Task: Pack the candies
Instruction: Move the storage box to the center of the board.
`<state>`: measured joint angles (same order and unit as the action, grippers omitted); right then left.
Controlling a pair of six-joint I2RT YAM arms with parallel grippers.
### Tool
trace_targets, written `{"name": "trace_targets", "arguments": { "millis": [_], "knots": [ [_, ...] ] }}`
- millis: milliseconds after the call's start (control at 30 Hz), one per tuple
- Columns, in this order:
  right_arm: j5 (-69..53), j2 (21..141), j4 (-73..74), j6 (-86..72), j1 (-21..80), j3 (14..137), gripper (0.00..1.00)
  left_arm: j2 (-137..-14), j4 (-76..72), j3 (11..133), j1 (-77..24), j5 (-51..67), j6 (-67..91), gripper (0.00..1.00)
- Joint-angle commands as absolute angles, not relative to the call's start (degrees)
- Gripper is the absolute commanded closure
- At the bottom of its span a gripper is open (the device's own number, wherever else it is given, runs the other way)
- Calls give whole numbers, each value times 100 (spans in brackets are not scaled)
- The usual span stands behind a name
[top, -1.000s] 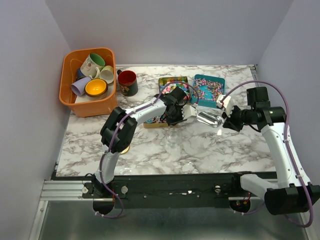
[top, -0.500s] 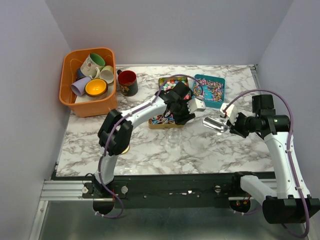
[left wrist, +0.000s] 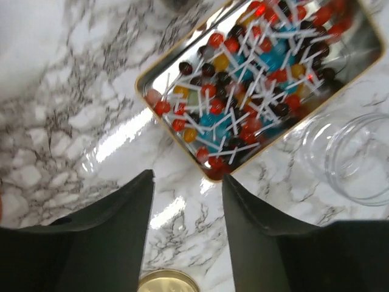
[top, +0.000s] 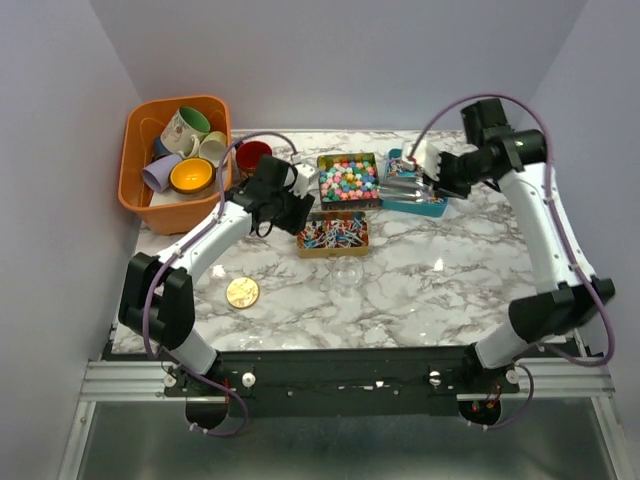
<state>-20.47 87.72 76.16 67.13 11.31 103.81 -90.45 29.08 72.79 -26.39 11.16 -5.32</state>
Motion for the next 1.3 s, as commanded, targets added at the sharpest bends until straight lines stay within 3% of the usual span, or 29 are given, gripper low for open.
{"name": "trace_targets", "arguments": {
  "millis": [0, 67, 100, 133, 400, 733, 1267],
  "knots": [
    [-661, 9921, 8745, 6934, 2029, 11601, 99, -8903, 2611, 6602, -2479, 711, 640, 57],
    [-98, 10387, 8745, 6987, 2327, 11908, 99, -8877, 2410, 6426, -2365, 782, 816, 73],
    [-27, 10519, 8745, 6979, 2390, 12022, 99, -8851, 2304, 6225, -2329, 782, 948, 91],
    [182, 10616, 8745, 6987, 2452, 12128, 99, -8790, 2198, 6127, -2294, 774, 1010, 99],
    [790, 11293, 8745, 6768, 3085, 12296, 99, -9070, 1609, 5774, -2048, 931, 1459, 100],
    [1502, 11435, 8754, 6530, 3586, 11664, 99, -10247, 1362, 6319, -2083, 1441, 1608, 100],
    [2671, 11505, 8754, 6539, 3674, 10784, 99, -10336, 1055, 6504, -2795, 1793, 1670, 100]
  ]
}}
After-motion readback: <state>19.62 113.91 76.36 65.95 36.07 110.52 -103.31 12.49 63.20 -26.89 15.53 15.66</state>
